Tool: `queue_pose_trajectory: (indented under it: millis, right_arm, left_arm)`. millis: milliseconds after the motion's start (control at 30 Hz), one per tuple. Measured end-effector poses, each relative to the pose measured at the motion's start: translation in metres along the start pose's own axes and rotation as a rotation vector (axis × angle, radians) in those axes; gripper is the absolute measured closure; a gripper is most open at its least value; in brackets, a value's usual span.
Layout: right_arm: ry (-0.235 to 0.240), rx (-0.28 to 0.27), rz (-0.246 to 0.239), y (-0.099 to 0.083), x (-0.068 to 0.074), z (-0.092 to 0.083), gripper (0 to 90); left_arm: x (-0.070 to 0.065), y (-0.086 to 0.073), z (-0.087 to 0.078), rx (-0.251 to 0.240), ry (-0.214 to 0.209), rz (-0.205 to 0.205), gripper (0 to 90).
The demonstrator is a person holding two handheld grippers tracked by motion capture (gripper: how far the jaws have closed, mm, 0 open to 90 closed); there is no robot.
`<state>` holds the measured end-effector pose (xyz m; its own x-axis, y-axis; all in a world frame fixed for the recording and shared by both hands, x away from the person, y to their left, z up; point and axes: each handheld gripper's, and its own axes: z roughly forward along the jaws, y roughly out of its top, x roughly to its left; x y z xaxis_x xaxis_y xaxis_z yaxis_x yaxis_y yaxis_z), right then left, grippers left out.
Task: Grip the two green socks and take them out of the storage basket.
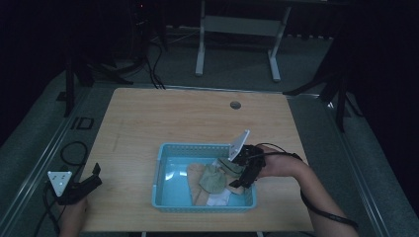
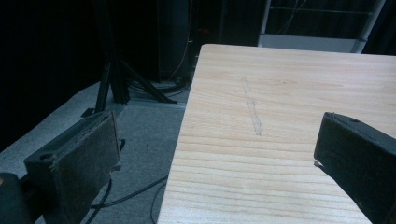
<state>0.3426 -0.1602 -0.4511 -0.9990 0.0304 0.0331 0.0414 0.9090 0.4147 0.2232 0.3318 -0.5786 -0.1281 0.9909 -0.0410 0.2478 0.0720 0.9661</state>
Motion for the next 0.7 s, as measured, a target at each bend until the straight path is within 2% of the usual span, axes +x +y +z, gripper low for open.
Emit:
queue_pose_trajectory:
  millis: [67, 300, 400, 700]
  right_arm:
    - [0.001, 0.006, 0.004, 0.005, 0.0, 0.006, 14.5]
    - [0.014, 0.03, -0.036, 0.022, -0.002, 0.028, 19.1]
    - [0.009, 0.038, -0.037, 0.028, -0.005, 0.034, 19.9]
    - [0.044, 0.062, -0.025, 0.045, -0.018, 0.057, 20.9]
  left_arm:
    - [0.0, 0.0, 0.0, 0.0, -0.001, 0.0, 0.4]
    - [0.0, 0.0, 0.0, 0.001, -0.003, 0.004, 0.4]
    - [0.0, 0.0, 0.0, 0.0, -0.005, 0.002, 0.4]
    - [-0.001, 0.0, 0.001, 0.003, -0.009, 0.009, 0.4]
